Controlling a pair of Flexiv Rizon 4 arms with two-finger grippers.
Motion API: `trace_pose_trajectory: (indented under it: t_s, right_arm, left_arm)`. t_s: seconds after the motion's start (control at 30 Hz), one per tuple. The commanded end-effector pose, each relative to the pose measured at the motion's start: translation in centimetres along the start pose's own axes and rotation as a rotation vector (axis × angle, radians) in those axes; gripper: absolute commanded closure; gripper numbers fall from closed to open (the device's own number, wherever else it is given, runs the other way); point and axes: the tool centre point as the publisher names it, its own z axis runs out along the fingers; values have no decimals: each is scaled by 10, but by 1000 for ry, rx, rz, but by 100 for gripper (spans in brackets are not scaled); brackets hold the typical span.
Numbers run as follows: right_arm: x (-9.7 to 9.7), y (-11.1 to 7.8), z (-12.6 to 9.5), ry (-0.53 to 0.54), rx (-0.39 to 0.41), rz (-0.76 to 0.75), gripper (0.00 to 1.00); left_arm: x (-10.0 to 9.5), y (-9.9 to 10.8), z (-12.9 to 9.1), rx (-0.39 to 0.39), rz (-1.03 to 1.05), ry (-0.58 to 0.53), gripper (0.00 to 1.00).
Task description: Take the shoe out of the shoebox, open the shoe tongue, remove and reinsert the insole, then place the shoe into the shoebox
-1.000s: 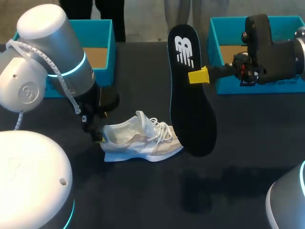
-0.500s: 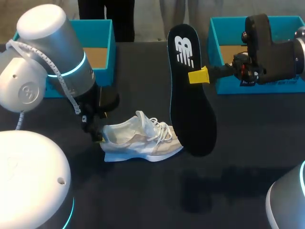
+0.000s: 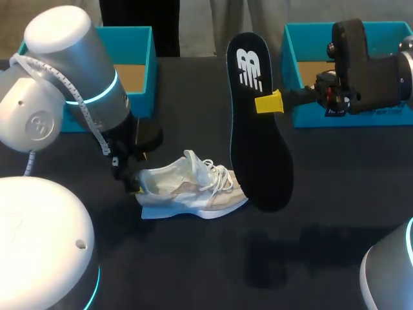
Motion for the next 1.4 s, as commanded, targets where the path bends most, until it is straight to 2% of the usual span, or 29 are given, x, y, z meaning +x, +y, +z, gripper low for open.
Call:
trace_pose_trajectory:
  t_s: [0.03, 0.17, 0.4, 0.83, 1.07, 1.4]
  right_arm:
    - [-2, 1, 3, 0, 3, 1, 100]
    - [-2, 1, 3, 0, 3, 1, 100]
    - [-2, 1, 3, 0, 3, 1, 100]
    - [-2, 1, 3, 0, 3, 1, 100]
    - [-2, 1, 3, 0, 3, 1, 100]
    - [-2, 1, 3, 0, 3, 1, 100]
  left_arm:
    - [-3, -5, -3, 12, -5, 5, 0]
    - [-4, -12, -7, 39, 5, 22, 0]
    - [-16, -31, -3, 31, 21, 10, 0]
    - [-43, -63, 30, 3, 34, 37, 0]
    - [-52, -71, 40, 32, 28, 68, 0]
    - [-59, -74, 57, 17, 36, 82, 0]
